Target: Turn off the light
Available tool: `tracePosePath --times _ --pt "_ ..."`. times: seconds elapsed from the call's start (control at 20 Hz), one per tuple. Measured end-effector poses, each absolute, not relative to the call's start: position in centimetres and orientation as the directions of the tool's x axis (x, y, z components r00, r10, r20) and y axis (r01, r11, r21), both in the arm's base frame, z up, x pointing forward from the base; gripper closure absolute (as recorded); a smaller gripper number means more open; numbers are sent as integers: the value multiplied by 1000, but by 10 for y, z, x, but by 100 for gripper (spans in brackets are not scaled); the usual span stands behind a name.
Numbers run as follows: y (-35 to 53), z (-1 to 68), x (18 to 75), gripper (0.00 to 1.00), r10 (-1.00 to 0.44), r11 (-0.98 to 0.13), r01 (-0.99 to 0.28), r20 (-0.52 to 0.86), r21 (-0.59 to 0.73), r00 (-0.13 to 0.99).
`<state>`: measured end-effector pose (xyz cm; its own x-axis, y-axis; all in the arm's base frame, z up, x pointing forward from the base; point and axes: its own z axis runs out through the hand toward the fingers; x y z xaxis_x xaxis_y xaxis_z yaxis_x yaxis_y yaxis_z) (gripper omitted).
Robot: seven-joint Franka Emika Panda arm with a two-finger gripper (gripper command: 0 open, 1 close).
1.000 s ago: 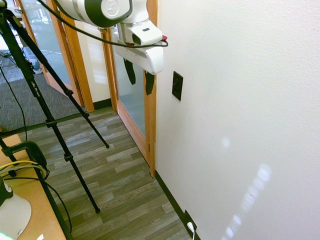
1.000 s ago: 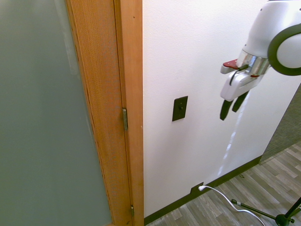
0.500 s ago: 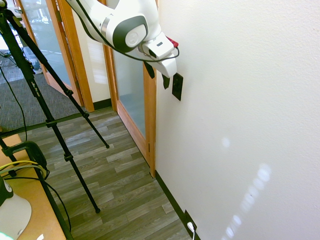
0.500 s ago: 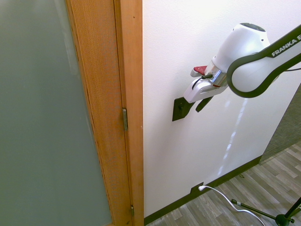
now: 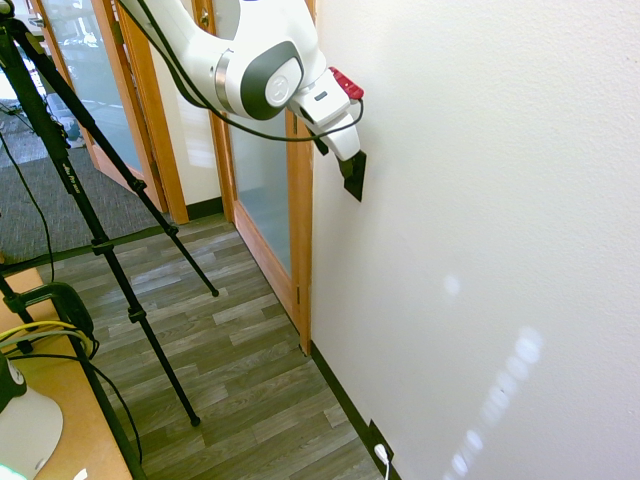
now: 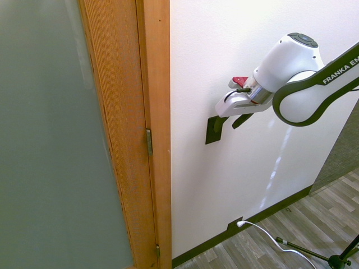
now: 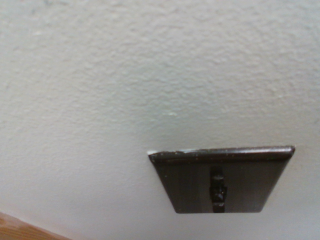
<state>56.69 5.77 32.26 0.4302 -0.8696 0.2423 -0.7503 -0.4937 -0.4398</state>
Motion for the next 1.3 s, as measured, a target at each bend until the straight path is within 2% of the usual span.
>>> tracePosePath --times 0.55,1.3 --pt "71 324 590 100 -881 -474 -751 256 -460 399" --pt "56 294 601 100 -922 -385 -777 167 -497 350"
